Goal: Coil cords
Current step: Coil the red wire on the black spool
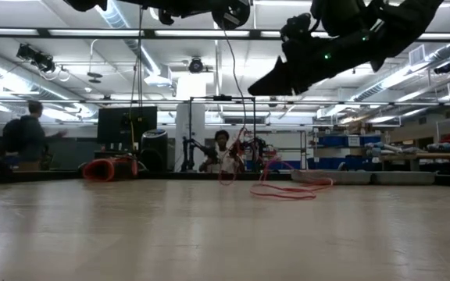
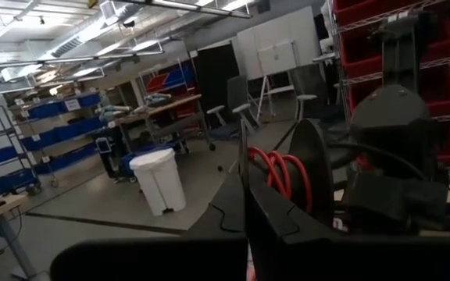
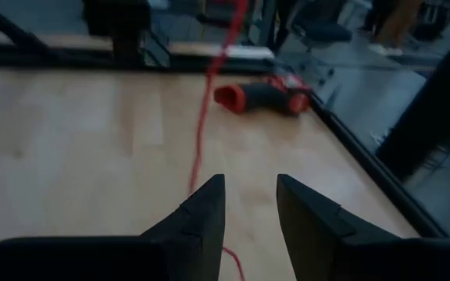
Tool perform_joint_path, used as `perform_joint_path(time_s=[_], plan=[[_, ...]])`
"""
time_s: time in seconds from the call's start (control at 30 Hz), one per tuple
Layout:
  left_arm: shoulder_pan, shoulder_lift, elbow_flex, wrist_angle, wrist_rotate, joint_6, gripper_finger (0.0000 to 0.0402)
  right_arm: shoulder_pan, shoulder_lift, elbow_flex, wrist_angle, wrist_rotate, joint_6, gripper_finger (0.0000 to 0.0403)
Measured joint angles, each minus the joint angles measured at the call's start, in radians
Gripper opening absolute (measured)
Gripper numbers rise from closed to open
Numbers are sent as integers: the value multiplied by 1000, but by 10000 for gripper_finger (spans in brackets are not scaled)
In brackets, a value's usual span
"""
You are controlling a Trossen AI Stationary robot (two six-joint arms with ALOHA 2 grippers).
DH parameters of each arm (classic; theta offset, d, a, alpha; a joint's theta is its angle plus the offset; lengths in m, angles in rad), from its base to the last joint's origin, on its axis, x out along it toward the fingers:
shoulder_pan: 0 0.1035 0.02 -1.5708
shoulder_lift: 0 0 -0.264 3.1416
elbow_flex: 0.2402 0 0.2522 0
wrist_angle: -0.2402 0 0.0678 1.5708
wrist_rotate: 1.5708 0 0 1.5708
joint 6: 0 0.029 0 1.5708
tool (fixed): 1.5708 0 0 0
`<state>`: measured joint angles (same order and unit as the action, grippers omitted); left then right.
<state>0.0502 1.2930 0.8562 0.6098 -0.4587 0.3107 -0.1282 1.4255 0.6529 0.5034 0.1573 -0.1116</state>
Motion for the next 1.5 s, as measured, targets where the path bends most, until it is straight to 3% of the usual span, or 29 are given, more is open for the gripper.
perform_joint_path(time_s=[0.27,0.7,1.5], plan=[[0,1,-1,-11,0,0,0,-3,29,1,59,-13,7,115],[0,1,-1,-11,0,-1,0,-17,20,1,6,-156,19,119],[0,2,-2,33,0,-1,0,-17,63,1,85,-143,6,103]])
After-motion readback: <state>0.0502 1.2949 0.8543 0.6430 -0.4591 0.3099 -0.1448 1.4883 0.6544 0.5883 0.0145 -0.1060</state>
